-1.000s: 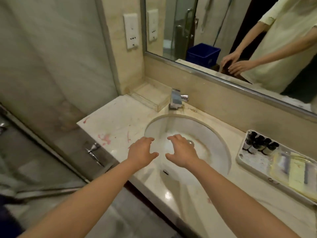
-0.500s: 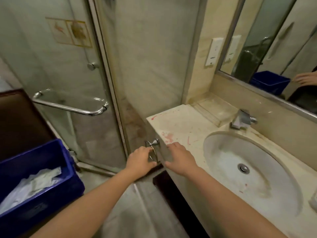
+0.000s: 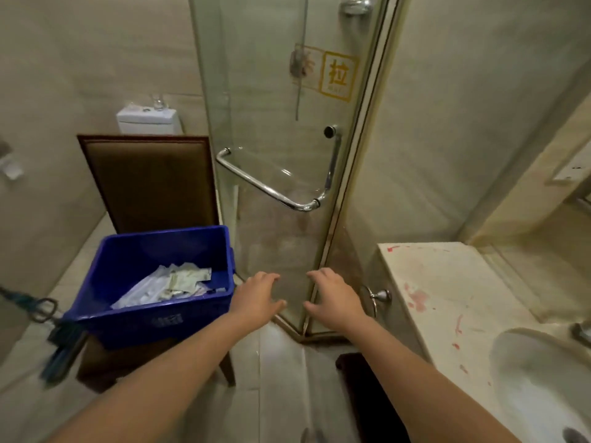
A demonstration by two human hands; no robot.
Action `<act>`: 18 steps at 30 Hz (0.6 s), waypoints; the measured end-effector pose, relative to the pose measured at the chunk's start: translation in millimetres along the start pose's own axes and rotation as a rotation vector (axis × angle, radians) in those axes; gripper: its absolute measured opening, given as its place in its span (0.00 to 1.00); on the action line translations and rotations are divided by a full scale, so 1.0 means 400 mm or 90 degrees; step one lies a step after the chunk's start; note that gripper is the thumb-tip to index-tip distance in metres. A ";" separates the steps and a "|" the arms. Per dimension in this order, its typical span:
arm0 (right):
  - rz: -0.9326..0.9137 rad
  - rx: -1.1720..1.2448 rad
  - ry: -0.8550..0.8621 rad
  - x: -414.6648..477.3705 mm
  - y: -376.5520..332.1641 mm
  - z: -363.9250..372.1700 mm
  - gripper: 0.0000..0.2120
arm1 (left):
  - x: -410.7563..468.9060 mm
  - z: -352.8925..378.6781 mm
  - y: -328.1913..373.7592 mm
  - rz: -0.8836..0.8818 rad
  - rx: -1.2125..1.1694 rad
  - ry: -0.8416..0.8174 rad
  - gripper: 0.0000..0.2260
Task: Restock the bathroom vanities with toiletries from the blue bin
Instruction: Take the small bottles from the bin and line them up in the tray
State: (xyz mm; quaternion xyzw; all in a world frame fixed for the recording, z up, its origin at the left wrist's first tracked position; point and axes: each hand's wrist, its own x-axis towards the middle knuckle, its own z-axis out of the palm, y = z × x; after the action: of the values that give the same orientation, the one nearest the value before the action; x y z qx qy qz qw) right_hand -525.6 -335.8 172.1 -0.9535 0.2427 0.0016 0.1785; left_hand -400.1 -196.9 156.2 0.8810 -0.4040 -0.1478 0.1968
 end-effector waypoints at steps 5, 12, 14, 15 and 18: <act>-0.091 0.010 -0.025 0.128 -0.083 0.028 0.31 | 0.005 -0.044 -0.103 -0.083 -0.035 0.034 0.29; -0.234 0.015 -0.077 0.339 -0.184 0.042 0.26 | 0.071 -0.102 -0.230 -0.228 -0.042 0.097 0.27; -0.264 0.006 -0.094 0.398 -0.206 0.049 0.26 | 0.090 -0.109 -0.260 -0.266 -0.046 0.112 0.28; -0.278 0.000 -0.102 0.426 -0.213 0.052 0.27 | 0.100 -0.111 -0.272 -0.283 -0.049 0.120 0.28; -0.329 -0.015 -0.129 0.497 -0.228 0.068 0.29 | 0.123 -0.113 -0.298 -0.338 -0.068 0.137 0.28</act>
State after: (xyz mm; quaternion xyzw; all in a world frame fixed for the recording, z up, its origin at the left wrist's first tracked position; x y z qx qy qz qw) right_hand -305.6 -343.8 159.6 -0.9807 -0.0274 0.0544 0.1856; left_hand -272.2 -153.5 135.4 0.9549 -0.1280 -0.1209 0.2392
